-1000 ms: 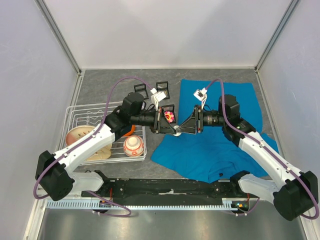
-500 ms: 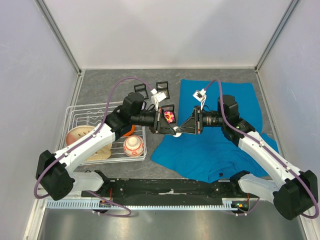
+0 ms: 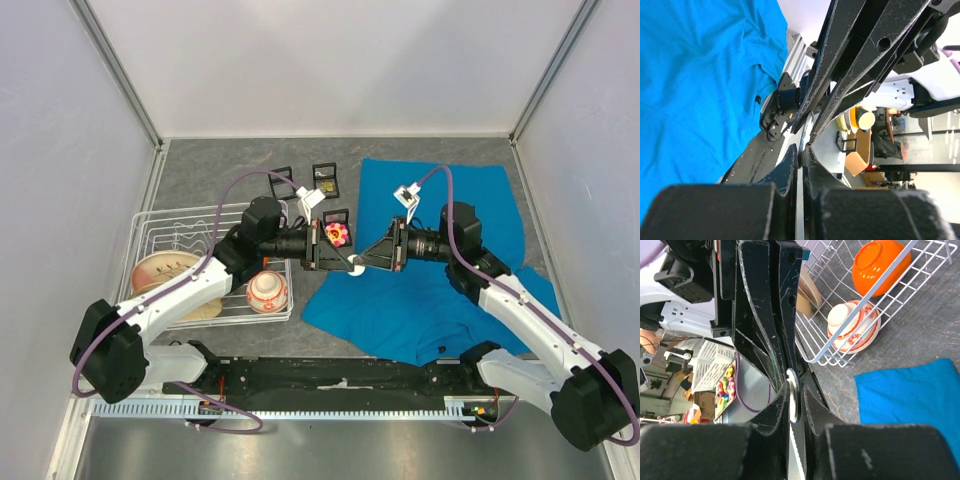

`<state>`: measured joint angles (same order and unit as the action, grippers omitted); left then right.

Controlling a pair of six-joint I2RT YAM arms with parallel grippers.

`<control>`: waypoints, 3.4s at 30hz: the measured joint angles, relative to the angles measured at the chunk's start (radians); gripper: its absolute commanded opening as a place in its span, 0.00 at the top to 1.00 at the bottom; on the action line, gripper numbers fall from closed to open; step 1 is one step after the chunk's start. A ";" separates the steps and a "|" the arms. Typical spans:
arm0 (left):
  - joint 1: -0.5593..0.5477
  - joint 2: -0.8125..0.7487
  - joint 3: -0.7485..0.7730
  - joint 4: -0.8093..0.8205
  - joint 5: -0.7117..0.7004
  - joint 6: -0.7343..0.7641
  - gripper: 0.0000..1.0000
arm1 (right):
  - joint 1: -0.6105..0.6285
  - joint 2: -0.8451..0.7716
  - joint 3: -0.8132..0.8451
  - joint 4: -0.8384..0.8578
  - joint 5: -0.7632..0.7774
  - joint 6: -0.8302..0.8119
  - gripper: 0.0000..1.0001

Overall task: Remove the brooch from the garment
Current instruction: Close the brooch.

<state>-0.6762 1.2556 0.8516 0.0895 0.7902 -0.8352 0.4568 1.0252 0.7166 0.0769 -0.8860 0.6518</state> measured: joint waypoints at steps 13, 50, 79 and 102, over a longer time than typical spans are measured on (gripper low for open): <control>-0.009 -0.043 -0.109 0.244 -0.095 -0.235 0.98 | 0.038 -0.091 -0.083 0.159 0.183 0.122 1.00; -0.006 -0.152 -0.294 0.523 -0.148 -0.359 0.85 | 0.067 -0.098 -0.227 0.500 0.201 0.393 1.00; 0.003 -0.121 -0.175 0.404 -0.119 -0.275 0.98 | 0.023 -0.098 -0.102 0.247 0.151 0.262 0.36; 0.007 -0.088 -0.074 0.171 0.010 -0.095 0.98 | 0.011 -0.040 -0.063 0.169 -0.007 0.181 0.57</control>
<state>-0.6689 1.1679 0.7773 0.2607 0.8005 -0.9306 0.4679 0.9852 0.6537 0.2462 -0.8932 0.8330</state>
